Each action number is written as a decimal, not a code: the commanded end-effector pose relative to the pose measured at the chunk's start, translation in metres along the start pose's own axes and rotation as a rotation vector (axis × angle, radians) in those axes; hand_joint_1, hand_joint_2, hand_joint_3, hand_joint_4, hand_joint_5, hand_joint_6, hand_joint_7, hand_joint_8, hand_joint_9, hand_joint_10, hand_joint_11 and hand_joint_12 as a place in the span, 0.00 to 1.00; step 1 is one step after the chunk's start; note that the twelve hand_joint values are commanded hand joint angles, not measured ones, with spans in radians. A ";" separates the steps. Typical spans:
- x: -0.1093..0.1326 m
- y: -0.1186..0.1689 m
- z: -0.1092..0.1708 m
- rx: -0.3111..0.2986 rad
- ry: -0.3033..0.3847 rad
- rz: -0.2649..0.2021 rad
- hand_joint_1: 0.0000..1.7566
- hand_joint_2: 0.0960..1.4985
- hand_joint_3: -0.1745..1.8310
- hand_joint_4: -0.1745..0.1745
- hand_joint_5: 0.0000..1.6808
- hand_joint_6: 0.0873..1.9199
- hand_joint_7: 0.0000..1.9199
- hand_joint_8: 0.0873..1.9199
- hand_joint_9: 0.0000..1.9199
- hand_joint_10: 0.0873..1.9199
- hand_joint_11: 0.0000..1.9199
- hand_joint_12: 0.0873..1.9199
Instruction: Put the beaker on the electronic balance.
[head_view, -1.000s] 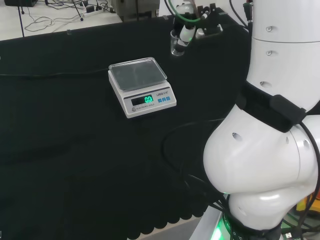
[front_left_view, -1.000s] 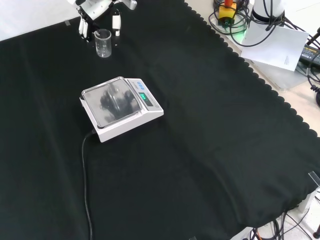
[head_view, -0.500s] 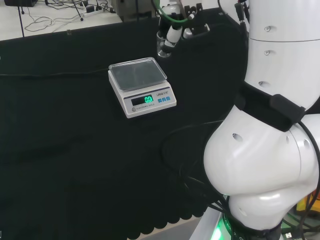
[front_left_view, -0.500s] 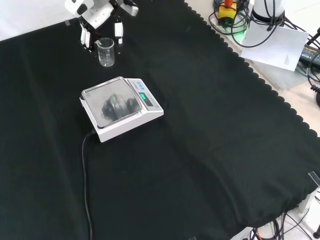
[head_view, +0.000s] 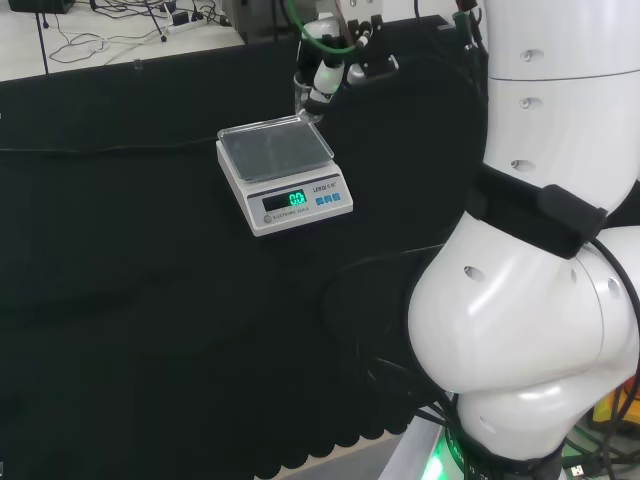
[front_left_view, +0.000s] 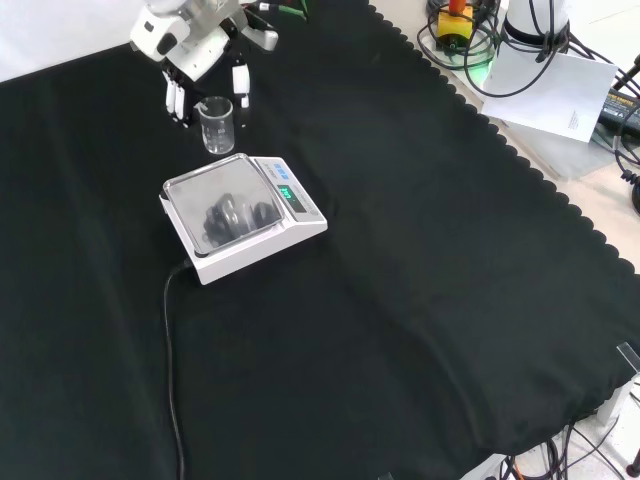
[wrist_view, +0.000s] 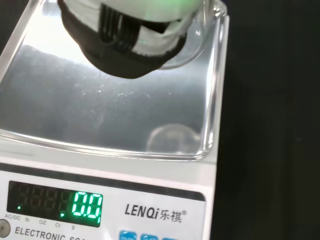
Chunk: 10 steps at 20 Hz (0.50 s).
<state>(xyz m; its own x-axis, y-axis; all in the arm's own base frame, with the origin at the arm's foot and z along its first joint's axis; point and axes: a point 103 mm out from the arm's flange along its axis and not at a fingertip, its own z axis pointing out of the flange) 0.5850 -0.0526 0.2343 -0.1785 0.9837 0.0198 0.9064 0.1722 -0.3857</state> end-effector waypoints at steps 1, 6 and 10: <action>0.015 0.030 0.025 0.050 0.011 -0.020 0.71 0.66 0.12 0.62 0.67 0.39 0.58 0.39 0.67 0.28 0.69 0.34; 0.015 0.044 0.040 0.077 0.027 -0.018 0.71 0.66 0.12 0.62 0.67 0.39 0.58 0.39 0.67 0.28 0.69 0.34; 0.017 0.048 0.047 0.087 0.030 -0.024 0.71 0.66 0.12 0.62 0.67 0.39 0.58 0.39 0.67 0.28 0.69 0.34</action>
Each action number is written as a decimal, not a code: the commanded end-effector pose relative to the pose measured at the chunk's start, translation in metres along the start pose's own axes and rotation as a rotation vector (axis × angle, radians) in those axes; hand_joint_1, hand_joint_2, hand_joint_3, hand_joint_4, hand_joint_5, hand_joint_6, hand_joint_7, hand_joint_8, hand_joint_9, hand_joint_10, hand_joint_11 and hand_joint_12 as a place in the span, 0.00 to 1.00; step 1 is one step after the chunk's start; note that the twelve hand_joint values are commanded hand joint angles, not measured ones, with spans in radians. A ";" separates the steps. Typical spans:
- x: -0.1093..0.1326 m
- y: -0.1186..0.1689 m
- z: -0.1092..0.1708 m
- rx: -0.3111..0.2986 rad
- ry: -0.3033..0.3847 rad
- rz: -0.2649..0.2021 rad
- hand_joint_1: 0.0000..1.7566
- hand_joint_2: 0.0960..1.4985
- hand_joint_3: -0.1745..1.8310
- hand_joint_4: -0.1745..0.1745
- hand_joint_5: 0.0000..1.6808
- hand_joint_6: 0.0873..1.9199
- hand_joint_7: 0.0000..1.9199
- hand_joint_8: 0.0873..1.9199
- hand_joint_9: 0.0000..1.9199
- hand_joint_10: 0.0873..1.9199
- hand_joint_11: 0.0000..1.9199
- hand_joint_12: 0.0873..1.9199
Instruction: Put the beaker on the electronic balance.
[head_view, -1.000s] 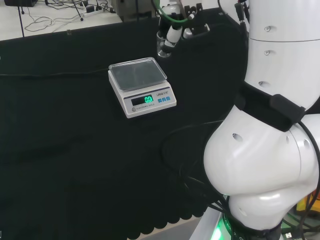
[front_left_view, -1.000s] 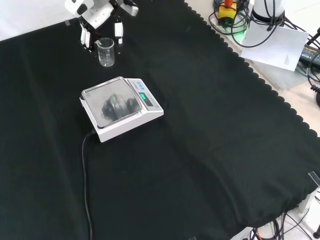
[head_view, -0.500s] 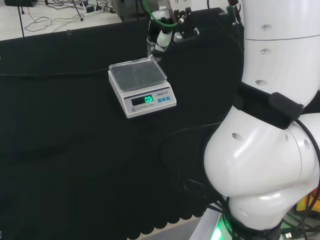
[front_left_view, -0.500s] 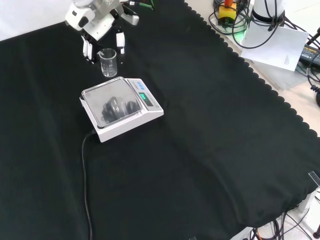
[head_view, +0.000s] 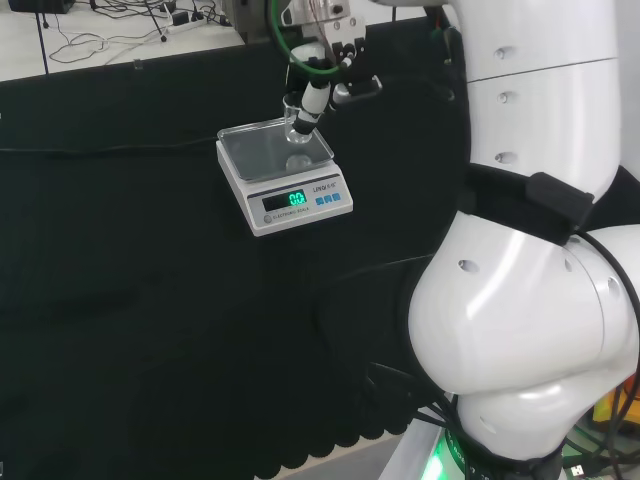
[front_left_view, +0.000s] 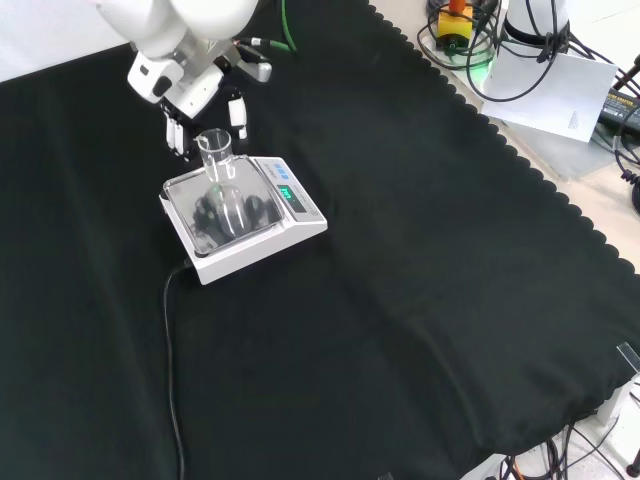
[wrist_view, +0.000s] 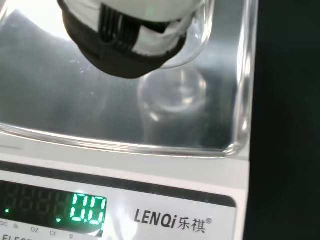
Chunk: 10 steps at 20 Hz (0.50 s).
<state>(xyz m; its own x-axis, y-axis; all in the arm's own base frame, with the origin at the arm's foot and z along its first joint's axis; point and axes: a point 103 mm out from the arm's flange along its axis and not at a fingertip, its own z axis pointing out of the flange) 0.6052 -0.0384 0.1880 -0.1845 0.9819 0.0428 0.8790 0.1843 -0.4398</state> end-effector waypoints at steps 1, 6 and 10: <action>0.006 0.010 0.012 0.022 0.020 -0.014 0.71 0.66 0.12 0.62 0.66 0.39 0.58 0.39 0.67 0.28 0.69 0.34; 0.017 0.014 0.014 0.032 -0.001 -0.011 0.71 0.66 0.12 0.62 0.66 0.39 0.59 0.39 0.67 0.28 0.69 0.34; 0.017 0.013 0.014 0.025 0.006 -0.016 0.71 0.66 0.12 0.62 0.66 0.39 0.59 0.39 0.67 0.28 0.69 0.34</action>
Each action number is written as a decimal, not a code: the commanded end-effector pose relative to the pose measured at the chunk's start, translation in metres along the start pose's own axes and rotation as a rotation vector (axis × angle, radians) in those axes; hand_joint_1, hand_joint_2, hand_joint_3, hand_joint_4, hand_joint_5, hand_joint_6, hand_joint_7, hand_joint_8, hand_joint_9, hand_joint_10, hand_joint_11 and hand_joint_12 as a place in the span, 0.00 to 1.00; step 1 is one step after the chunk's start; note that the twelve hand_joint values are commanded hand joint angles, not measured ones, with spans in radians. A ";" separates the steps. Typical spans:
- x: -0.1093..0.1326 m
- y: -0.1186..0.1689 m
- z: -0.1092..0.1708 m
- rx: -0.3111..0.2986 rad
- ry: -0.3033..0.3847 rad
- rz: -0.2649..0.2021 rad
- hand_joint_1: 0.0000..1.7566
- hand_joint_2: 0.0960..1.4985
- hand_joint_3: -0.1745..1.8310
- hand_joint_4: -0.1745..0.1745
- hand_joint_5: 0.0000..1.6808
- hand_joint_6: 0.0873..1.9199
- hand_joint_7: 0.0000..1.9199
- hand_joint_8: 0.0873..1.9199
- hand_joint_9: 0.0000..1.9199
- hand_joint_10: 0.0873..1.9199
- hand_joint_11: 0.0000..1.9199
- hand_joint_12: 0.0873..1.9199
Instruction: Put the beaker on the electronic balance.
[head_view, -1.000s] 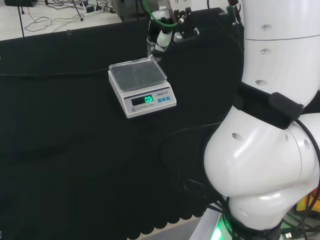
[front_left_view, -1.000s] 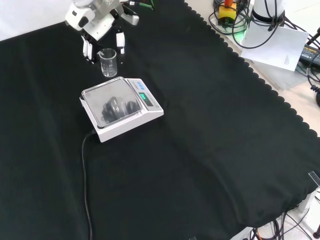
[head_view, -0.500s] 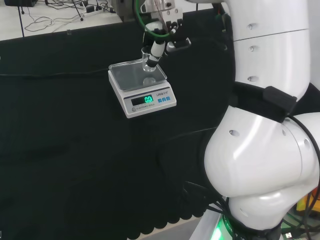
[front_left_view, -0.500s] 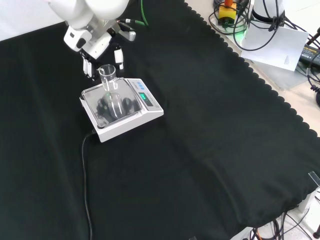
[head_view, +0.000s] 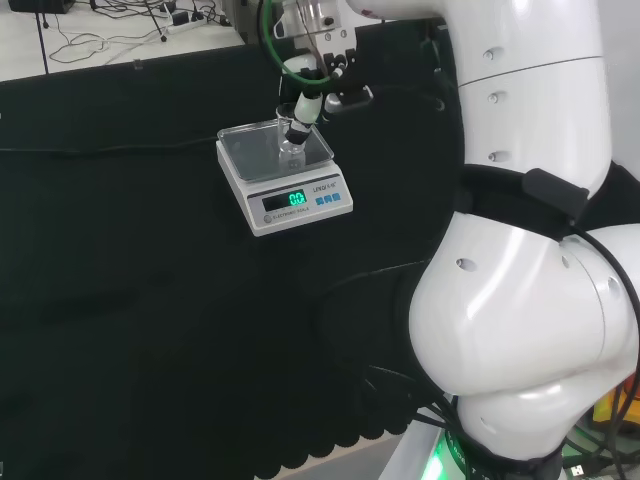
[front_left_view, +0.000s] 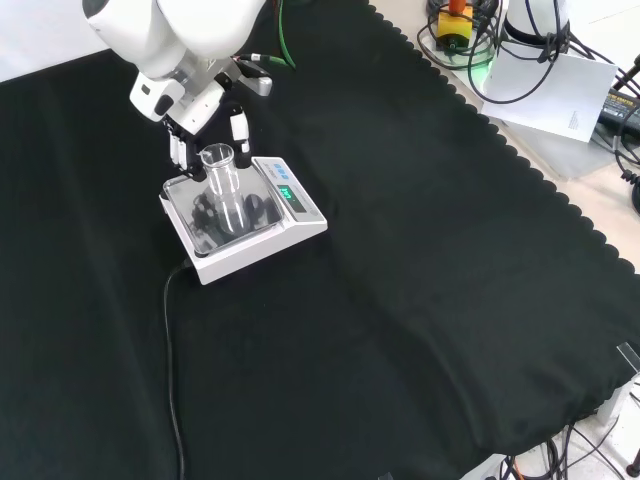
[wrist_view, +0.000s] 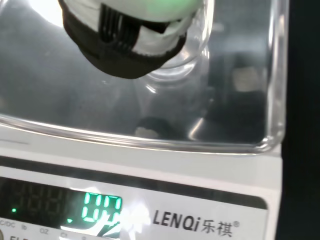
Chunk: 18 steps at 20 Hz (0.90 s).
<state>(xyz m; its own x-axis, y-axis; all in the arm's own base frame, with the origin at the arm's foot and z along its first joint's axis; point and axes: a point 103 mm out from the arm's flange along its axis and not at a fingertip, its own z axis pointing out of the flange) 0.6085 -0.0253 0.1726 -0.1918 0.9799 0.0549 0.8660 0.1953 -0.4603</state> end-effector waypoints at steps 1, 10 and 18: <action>0.005 0.002 0.002 0.004 -0.004 -0.002 0.71 0.66 0.12 0.62 0.66 0.39 0.59 0.39 0.68 0.28 0.69 0.34; 0.008 0.006 0.007 0.025 -0.005 0.004 0.71 0.66 0.12 0.62 0.67 0.39 0.59 0.39 0.68 0.28 0.69 0.34; 0.005 0.004 0.008 0.019 0.006 -0.001 0.71 0.66 0.12 0.62 0.67 0.39 0.59 0.39 0.66 0.27 0.69 0.33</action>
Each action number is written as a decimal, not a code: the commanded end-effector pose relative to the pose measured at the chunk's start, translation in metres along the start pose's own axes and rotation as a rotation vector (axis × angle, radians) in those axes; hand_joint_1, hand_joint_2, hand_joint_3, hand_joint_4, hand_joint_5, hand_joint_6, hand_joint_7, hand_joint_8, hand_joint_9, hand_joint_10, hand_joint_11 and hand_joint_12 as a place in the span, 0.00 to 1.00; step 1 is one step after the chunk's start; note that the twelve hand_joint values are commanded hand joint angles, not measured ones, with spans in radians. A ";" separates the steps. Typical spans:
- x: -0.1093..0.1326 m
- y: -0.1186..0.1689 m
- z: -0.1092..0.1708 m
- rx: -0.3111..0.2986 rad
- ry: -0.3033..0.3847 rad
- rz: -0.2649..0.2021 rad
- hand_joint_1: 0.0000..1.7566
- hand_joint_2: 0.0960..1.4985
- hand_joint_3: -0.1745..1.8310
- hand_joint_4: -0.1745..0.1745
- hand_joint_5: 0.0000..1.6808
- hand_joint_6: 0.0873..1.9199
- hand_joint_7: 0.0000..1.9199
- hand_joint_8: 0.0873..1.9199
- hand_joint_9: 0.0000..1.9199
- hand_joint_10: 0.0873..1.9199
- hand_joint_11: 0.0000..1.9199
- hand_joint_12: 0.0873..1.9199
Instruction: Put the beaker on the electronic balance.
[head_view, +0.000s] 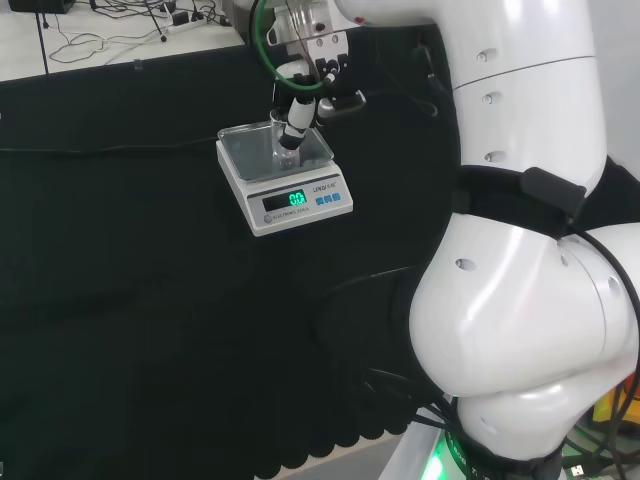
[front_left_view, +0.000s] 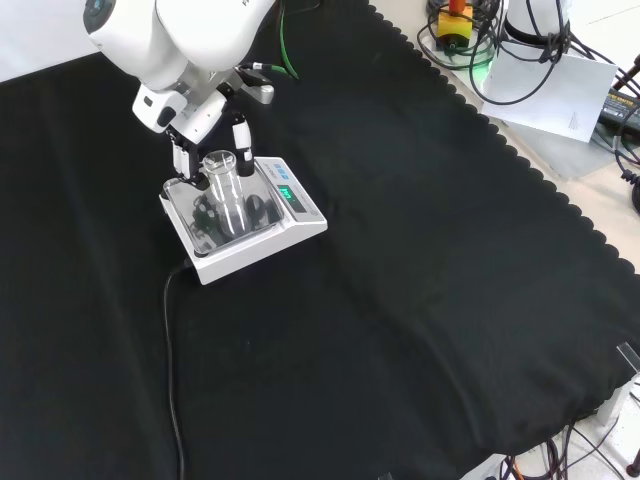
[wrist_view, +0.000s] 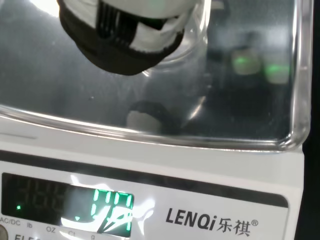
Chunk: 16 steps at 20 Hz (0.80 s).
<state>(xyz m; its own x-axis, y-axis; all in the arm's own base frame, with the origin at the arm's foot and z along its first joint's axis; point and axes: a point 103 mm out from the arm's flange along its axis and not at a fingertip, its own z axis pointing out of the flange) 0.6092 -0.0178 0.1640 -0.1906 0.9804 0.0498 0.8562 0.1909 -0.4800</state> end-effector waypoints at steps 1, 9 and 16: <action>-0.003 -0.003 0.000 -0.004 0.017 -0.008 0.71 0.66 0.12 0.62 0.67 0.39 0.59 0.39 0.66 0.27 0.69 0.33; -0.001 0.001 -0.001 0.018 -0.003 0.010 0.67 0.66 0.12 0.05 0.67 0.37 0.58 0.32 0.70 0.18 0.78 0.30; -0.001 0.002 0.001 0.029 -0.036 0.022 0.62 0.59 0.07 0.02 0.60 0.30 0.51 0.35 0.72 0.13 0.81 0.30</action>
<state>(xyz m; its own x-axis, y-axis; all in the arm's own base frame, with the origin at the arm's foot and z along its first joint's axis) 0.6110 -0.0177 0.1630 -0.1872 0.9820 0.0238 0.8482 0.1738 -0.5004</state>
